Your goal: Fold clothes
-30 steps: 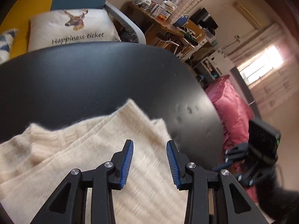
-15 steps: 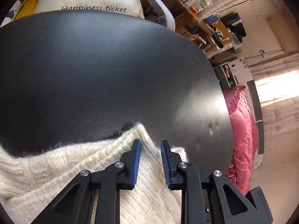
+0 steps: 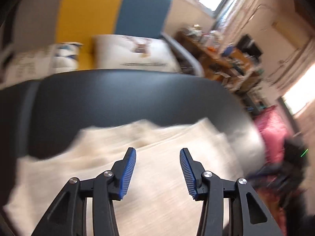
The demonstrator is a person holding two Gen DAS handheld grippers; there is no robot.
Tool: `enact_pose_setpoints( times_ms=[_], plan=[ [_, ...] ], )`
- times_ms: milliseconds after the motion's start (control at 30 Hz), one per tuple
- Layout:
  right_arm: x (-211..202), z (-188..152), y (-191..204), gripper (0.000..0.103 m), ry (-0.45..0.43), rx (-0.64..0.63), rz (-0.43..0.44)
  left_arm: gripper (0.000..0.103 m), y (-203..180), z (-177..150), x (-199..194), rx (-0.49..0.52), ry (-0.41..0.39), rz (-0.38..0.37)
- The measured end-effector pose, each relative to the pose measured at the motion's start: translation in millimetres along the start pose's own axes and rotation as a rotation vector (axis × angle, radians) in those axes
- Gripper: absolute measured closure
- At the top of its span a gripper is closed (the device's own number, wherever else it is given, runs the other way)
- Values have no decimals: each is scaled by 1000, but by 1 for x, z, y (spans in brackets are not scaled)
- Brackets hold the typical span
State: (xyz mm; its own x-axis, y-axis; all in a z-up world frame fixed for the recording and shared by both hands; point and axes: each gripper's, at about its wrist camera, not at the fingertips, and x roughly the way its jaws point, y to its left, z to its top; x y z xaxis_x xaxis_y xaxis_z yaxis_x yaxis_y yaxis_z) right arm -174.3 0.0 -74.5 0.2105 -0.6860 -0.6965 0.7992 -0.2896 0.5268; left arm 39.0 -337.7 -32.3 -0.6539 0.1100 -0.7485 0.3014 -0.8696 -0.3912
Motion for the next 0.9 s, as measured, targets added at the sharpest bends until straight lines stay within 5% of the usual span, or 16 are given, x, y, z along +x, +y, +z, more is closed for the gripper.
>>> enact_pose_setpoints(
  times_ms=[267, 533, 567, 600, 633, 900],
  plan=[
    [99, 73, 40, 73, 119, -88, -123, 56, 63, -39, -32, 23, 43, 97],
    [130, 73, 36, 72, 172, -53, -212, 56, 92, -38, -10, 43, 147, 174],
    [128, 72, 34, 73, 172, -49, -216, 62, 89, -38, -4, 65, 164, 172],
    [126, 72, 33, 73, 169, -49, -222, 87, 86, -38, 1, 95, 163, 193],
    [124, 73, 33, 73, 165, -53, -229, 96, 85, -37, 4, 104, 164, 205],
    [122, 77, 22, 73, 116, -28, -241, 98, 97, -31, -20, -28, -21, 236]
  ],
)
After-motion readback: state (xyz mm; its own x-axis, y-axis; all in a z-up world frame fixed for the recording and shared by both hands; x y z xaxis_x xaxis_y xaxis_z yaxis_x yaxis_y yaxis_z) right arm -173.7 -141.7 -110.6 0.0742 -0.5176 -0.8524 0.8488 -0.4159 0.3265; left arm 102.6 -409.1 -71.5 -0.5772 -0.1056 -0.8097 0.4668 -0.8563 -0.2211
